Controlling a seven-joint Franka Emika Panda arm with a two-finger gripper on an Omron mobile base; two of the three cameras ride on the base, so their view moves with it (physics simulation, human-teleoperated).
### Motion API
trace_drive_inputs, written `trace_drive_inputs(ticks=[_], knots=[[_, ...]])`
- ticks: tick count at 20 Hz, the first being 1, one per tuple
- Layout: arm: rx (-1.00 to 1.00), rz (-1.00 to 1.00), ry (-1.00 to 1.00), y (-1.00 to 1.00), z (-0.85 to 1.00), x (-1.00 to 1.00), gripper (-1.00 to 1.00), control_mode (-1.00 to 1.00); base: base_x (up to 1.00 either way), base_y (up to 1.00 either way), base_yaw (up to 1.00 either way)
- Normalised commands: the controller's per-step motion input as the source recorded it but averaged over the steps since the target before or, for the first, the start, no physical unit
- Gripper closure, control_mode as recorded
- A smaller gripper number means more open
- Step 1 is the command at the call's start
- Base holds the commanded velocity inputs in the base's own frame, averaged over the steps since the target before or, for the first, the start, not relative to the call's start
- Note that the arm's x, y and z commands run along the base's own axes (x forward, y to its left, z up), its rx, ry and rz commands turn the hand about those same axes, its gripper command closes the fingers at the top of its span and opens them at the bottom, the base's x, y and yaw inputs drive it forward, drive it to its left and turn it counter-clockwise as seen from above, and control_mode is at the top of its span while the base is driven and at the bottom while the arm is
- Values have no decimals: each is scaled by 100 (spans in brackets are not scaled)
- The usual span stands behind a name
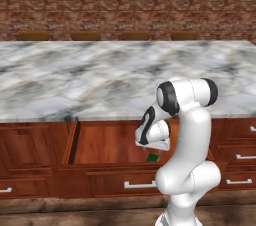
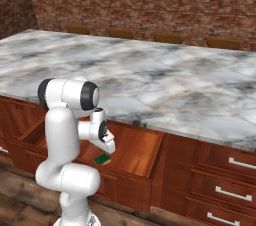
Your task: Restock the sink supplies by placing the sponge and soap dispenser on the counter and next to the sink. Make sure the soap dispenser is upright.
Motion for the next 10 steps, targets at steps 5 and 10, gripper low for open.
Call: trace_drive_inputs(ticks=[5,10], knots=[[0,0,6,0,-21,4,-100,-100,0,0,0],[0,0,0,0,-10,0,-100,-100,0,0,0]])
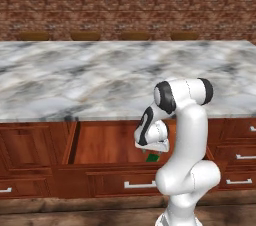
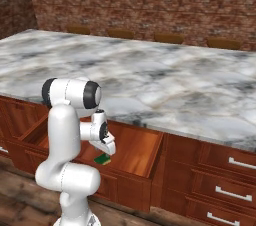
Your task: Restock the sink supplies by placing the sponge and soap dispenser on the counter and next to the sink. Make sure the soap dispenser is upright.
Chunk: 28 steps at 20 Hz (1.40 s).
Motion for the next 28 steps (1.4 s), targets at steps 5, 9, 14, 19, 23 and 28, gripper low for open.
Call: trace_drive_inputs(ticks=[5,9,14,19,23,28], knots=[[1,0,0,0,-5,0,-100,-100,0,0,0],[2,0,0,-1,-6,0,-100,-100,0,0,0],[3,0,0,-3,-10,0,-100,-100,0,0,0],[2,0,0,0,-8,0,-100,-100,0,0,0],[4,0,0,-7,-10,0,-100,-100,0,0,0],[3,0,0,-6,-9,0,-100,-100,0,0,0]])
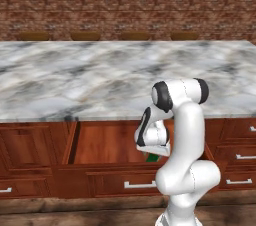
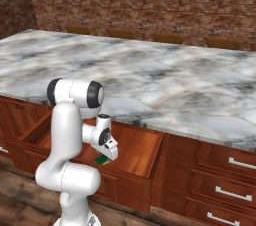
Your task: Restock the sink supplies by placing the sponge and soap dispenser on the counter and next to the sink. Make sure the soap dispenser is upright.
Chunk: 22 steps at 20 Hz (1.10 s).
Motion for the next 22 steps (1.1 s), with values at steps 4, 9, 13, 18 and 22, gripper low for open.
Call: trace_drive_inputs(ticks=[4,9,13,18,22], knots=[[2,0,0,-3,-13,0,-100,-100,0,0,0],[0,0,0,0,-20,0,-100,-100,0,0,0],[0,0,0,0,-23,0,-100,-100,0,0,0],[0,0,0,0,-26,0,100,-100,0,0,0],[0,0,0,0,-20,0,100,-100,0,0,0]])
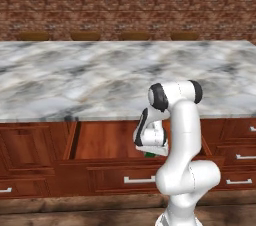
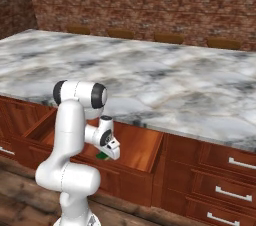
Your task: Restock the sink supplies by placing the sponge and soap dispenser on the counter and next to the sink. Make sure the soap dispenser is upright.
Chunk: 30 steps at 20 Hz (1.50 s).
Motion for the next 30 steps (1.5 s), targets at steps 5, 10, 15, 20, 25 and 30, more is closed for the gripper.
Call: trace_drive_inputs(ticks=[5,10,15,20,25,30], knots=[[0,0,2,0,-11,0,100,-100,0,0,0],[0,0,2,0,0,2,100,-100,0,0,0],[0,-2,0,0,9,1,100,-100,0,0,0],[0,-7,0,-2,22,0,100,-100,0,0,0],[0,-8,0,-10,27,-5,100,-100,0,0,0],[0,-14,0,-11,61,-7,100,-100,0,0,0]])
